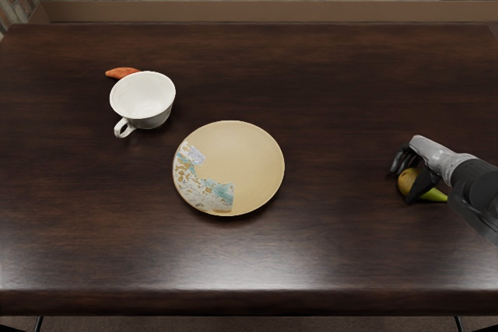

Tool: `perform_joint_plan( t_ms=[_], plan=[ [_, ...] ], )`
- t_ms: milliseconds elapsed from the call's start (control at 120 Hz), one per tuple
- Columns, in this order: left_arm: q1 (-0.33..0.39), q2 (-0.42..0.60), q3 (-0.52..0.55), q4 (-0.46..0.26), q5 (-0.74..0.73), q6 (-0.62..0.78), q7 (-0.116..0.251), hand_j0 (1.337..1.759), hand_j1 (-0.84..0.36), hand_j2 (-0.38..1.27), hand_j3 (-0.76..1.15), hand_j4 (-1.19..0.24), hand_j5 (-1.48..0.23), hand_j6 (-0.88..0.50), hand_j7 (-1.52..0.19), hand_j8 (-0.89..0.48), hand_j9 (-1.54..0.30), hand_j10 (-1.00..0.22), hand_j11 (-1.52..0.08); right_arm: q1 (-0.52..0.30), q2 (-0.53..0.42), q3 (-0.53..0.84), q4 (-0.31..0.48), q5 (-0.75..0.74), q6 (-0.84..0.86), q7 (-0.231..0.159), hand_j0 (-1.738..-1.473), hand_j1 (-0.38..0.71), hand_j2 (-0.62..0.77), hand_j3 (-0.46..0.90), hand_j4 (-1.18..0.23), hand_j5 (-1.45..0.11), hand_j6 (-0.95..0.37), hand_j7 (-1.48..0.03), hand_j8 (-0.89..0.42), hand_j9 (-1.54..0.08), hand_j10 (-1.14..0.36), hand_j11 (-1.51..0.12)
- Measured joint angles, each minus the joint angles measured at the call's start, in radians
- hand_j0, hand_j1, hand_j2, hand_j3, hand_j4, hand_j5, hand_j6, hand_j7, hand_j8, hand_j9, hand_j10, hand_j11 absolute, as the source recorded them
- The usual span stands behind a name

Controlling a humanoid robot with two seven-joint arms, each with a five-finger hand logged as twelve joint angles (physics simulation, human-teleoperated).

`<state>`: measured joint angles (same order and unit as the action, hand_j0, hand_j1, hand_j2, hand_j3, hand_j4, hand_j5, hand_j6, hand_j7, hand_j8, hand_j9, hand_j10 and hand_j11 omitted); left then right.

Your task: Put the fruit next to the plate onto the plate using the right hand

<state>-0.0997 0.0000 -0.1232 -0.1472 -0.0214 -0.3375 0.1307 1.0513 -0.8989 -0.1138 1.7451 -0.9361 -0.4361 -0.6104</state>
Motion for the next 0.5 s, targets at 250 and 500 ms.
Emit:
perform_joint_plan(
  t_ms=[250,500],
  plan=[
    [0.0,0.0,0.0,0.0,0.0,0.0,0.0,1.658,0.35,0.0,0.0,0.0,0.0,0.0,0.0,0.0,0.0,0.0,0.0,0.0,-0.002,0.005,0.0,0.004,0.0,0.0,-1.65,0.27,0.37,0.0,-0.76,-1.07,-0.54,-1.02,-0.32,-1.06,-0.43,-1.06],
    [0.0,0.0,0.0,0.0,0.0,0.0,0.0,1.658,0.35,0.0,0.0,0.0,0.0,0.0,0.0,0.0,0.0,0.0,0.0,0.003,-0.001,0.053,0.0,0.006,0.036,0.0,-1.648,0.29,0.37,0.0,-0.77,-1.1,-0.51,-1.04,-0.3,-1.07,-0.41,-1.08]
  ],
)
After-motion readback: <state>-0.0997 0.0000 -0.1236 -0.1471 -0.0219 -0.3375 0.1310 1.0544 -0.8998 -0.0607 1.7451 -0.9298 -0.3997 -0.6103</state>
